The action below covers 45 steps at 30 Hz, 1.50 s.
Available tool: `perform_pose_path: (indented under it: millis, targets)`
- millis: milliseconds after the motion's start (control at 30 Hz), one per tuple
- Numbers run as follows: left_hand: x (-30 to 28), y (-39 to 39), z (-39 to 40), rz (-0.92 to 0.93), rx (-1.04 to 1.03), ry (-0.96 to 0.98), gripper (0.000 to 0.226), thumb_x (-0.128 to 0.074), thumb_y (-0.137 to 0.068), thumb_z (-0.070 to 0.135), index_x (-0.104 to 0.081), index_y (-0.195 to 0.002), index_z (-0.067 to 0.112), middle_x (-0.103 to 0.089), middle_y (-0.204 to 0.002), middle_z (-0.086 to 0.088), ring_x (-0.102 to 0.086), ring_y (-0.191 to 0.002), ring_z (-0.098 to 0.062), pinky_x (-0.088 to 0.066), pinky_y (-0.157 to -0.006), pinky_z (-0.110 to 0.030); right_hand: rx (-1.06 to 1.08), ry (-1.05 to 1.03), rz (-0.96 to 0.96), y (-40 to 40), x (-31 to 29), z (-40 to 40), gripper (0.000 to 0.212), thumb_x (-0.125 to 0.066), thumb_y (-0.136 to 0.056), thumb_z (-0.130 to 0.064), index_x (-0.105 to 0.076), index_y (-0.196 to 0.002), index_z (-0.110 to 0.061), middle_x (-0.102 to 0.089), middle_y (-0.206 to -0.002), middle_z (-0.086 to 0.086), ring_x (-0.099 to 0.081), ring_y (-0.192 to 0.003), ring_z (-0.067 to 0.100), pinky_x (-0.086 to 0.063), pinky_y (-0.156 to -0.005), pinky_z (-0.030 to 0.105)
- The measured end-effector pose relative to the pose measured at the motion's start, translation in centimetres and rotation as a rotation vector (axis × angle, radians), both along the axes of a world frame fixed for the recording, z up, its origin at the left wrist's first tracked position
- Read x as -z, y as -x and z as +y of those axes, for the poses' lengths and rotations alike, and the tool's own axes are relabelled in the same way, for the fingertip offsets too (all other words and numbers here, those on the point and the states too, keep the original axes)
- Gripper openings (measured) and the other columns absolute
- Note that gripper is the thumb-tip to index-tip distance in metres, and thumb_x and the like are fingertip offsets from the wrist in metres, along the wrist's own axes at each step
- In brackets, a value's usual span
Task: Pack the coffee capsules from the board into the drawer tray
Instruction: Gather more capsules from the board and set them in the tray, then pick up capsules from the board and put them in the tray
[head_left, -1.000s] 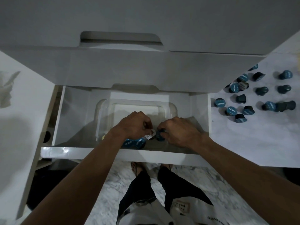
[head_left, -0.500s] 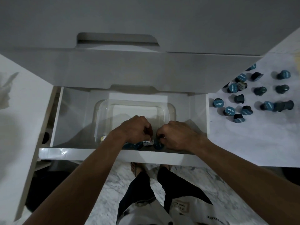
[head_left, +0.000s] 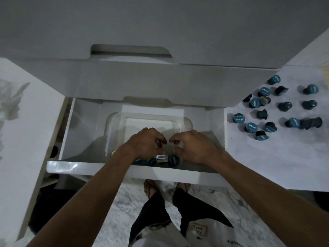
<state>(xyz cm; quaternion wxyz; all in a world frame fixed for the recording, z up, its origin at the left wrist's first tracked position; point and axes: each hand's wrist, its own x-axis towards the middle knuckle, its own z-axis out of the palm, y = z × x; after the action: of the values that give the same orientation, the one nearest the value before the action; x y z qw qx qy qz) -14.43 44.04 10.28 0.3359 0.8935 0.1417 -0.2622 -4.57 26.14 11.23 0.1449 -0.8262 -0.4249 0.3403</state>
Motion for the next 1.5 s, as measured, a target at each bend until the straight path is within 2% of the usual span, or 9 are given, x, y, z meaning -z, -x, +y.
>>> perform_pose_path:
  millis: [100, 200, 300, 400, 533, 667, 1067, 1367, 1500]
  targets:
    - [-1.1, 0.5, 0.0, -0.077, -0.116, -0.006, 0.035, -0.076, -0.081, 0.034, -0.069, -0.115, 0.026, -0.069, -0.104, 0.009, -0.061, -0.079, -0.004, -0.055, -0.084, -0.034, 0.13, -0.137, 0.036, -0.4, -0.4, -0.2, 0.039, -0.066, -0.089, -0.032, -0.06, -0.127, -0.027, -0.068, -0.12, -0.006, -0.064, -0.091, 0.005, -0.052, -0.094, 0.037]
    - [-2.5, 1.1, -0.1, -0.182, -0.245, -0.011, 0.031, -0.077, -0.08, 0.037, -0.071, -0.109, 0.025, -0.07, -0.102, 0.009, -0.067, -0.075, -0.007, -0.057, -0.082, -0.034, 0.272, -0.268, 0.074, -0.6, -1.2, -0.3, 0.039, -0.071, -0.087, -0.035, -0.062, -0.124, -0.029, -0.068, -0.114, -0.009, -0.055, -0.067, -0.011, -0.05, -0.082, 0.019]
    - [-4.1, 1.7, -0.5, -0.275, -0.361, -0.005, 0.032, -0.08, -0.078, 0.037, -0.072, -0.106, 0.024, -0.072, -0.098, 0.009, -0.067, -0.075, -0.004, -0.055, -0.075, -0.02, 0.399, -0.352, 0.126, -0.3, -2.6, -0.7, 0.037, -0.073, -0.085, -0.034, -0.064, -0.12, -0.028, -0.067, -0.101, -0.013, -0.063, -0.069, -0.005, -0.047, -0.07, 0.008]
    - [-5.7, 2.3, -1.0, -0.361, -0.414, 0.009, 0.032, -0.081, -0.077, 0.034, -0.072, -0.105, 0.022, -0.071, -0.098, 0.01, -0.066, -0.078, 0.0, -0.045, -0.065, -0.003, 0.493, -0.44, 0.147, 0.5, -3.9, -1.3, 0.038, -0.076, -0.083, -0.034, -0.065, -0.118, -0.028, -0.067, -0.097, -0.013, -0.065, -0.077, -0.001, -0.052, -0.076, 0.013]
    - [-7.4, 3.2, -1.8, -0.446, -0.414, 0.05, 0.03, -0.082, -0.075, 0.034, -0.072, -0.102, 0.025, -0.071, -0.098, 0.012, -0.067, -0.078, 0.004, -0.047, -0.065, -0.004, 0.632, -0.545, 0.163, 2.5, -5.6, -3.0, 0.039, -0.077, -0.082, -0.03, -0.065, -0.118, -0.022, -0.068, -0.099, -0.005, -0.067, -0.085, 0.004, -0.049, -0.073, 0.006]
    - [-8.3, 3.6, -4.3, -0.51, -0.383, 0.118, 0.028, -0.082, -0.076, 0.032, -0.073, -0.101, 0.022, -0.071, -0.095, 0.012, -0.066, -0.078, 0.006, -0.045, -0.062, -0.002, 0.765, -0.601, 0.122, 4.8, -7.1, -6.4, 0.037, -0.078, -0.081, -0.031, -0.066, -0.116, -0.024, -0.07, -0.097, -0.008, -0.066, -0.081, -0.001, -0.051, -0.074, 0.009]
    - [-11.4, -3.6, -20.2, -0.645, -0.15, 0.247, 0.019, -0.08, -0.079, 0.025, -0.074, -0.096, 0.02, -0.072, -0.09, 0.012, -0.067, -0.075, 0.004, -0.045, -0.068, -0.002, 1.039, -0.579, -0.039, 3.5, -8.7, -23.8, 0.038, -0.076, -0.082, -0.037, -0.067, -0.118, -0.027, -0.071, -0.098, -0.014, -0.067, -0.079, -0.004, -0.053, -0.067, 0.012]
    - [-6.2, -10.8, -29.4, -0.559, -0.28, 0.115, 0.021, -0.076, -0.082, 0.02, -0.072, -0.102, 0.017, -0.071, -0.094, 0.008, -0.065, -0.074, 0.002, -0.043, -0.064, -0.002, 1.002, -0.561, -0.01, -6.0, -6.5, -34.1, 0.035, -0.073, -0.086, -0.031, -0.065, -0.119, -0.025, -0.07, -0.1, -0.007, -0.067, -0.082, 0.001, -0.049, -0.057, 0.009]
    - [-4.3, -12.2, -31.3, -0.542, -0.407, 0.051, 0.026, -0.075, -0.083, 0.018, -0.069, -0.108, 0.014, -0.071, -0.1, 0.006, -0.064, -0.076, -0.001, -0.05, -0.07, -0.014, 0.922, -0.516, 0.0, -10.2, -5.0, -35.6, 0.033, -0.074, -0.085, -0.032, -0.067, -0.115, -0.023, -0.071, -0.096, -0.01, -0.066, -0.079, -0.004, -0.048, -0.063, 0.005]
